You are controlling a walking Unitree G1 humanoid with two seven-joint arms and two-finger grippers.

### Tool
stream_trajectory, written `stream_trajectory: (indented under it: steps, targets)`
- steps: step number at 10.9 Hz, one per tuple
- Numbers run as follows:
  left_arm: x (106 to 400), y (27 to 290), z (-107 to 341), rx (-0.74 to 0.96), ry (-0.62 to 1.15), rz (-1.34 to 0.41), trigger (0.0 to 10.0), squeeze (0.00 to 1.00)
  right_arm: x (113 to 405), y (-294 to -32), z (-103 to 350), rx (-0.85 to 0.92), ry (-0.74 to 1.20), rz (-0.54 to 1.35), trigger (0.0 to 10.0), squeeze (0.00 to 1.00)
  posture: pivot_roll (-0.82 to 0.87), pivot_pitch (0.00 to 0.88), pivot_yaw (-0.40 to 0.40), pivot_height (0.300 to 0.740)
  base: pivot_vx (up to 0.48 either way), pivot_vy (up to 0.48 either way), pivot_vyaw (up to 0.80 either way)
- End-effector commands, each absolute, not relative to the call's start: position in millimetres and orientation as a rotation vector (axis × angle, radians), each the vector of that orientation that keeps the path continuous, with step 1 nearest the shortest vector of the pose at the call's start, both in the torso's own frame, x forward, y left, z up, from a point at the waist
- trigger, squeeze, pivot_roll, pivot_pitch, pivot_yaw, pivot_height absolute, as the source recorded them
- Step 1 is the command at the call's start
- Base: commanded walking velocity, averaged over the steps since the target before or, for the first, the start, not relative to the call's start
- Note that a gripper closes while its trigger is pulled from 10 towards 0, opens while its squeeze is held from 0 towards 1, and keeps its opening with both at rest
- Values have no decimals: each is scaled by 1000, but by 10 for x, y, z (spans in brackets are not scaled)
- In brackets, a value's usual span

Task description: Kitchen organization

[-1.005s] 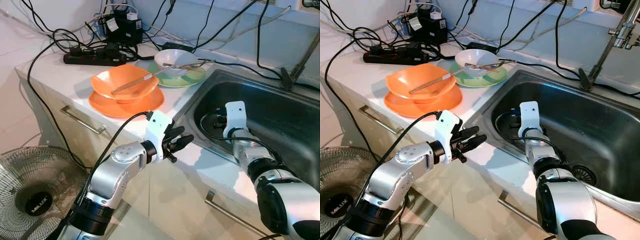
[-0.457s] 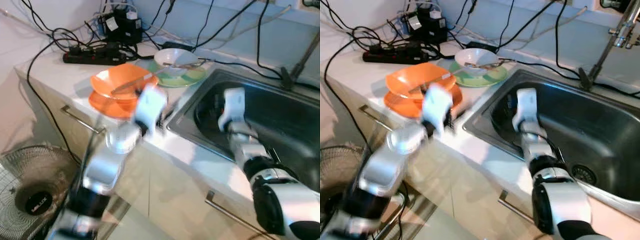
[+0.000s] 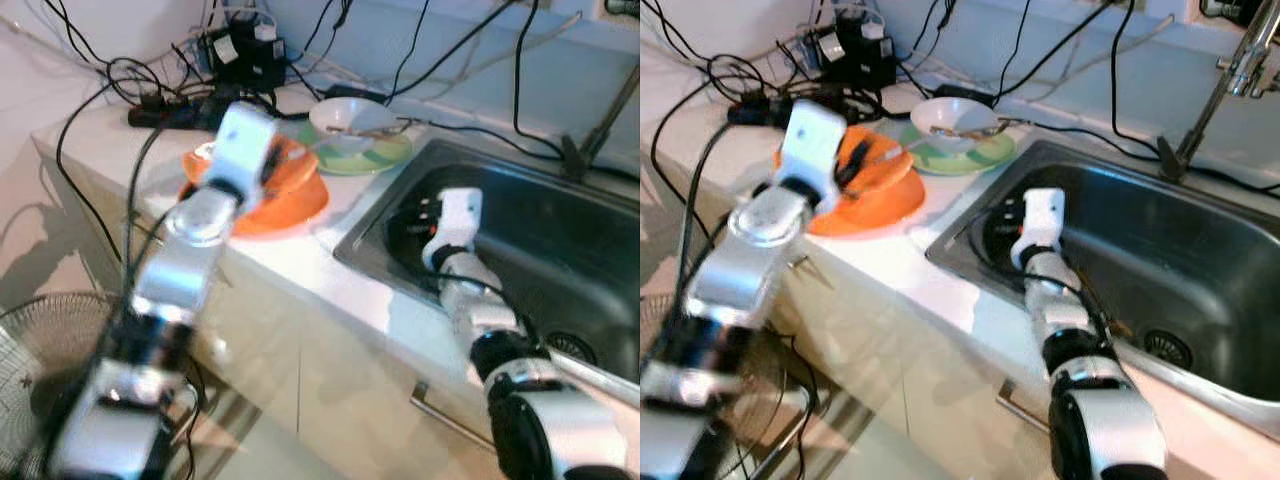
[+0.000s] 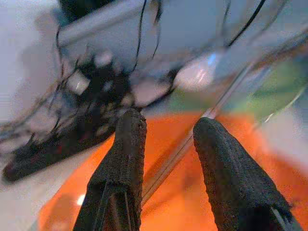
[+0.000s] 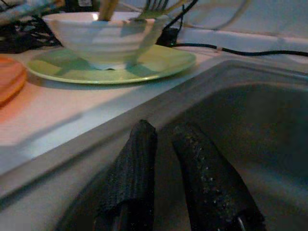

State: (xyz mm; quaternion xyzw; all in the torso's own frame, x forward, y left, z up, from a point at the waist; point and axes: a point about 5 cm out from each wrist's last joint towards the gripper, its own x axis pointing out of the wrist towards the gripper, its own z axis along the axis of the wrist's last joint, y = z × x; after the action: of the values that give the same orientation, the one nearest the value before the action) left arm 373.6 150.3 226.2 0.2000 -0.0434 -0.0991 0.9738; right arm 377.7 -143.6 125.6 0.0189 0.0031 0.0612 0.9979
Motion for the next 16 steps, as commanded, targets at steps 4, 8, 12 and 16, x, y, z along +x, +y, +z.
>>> stream_trajectory:
  steps: [4,8,12,16]
  targets:
    - [3956,1703,2428,412,-63,-210,10000,0,3731,-1429,1226,60,-4,119,10000,0,200,0,-20,740,0,0,0]
    - [3900,1479,2354,273,-51,-379,10000,0,3719,-1425,1227,66,-4,112,10000,0,211,21,-27,740,0,0,0]
    - [3670,1456,2036,279,23,-361,10000,0,3726,-1385,1244,78,-7,121,10000,0,222,33,-30,740,0,0,0]
    - [3492,1464,1999,326,26,-328,10000,0,3735,-1410,1261,80,-11,112,10000,0,227,37,-33,740,0,0,0]
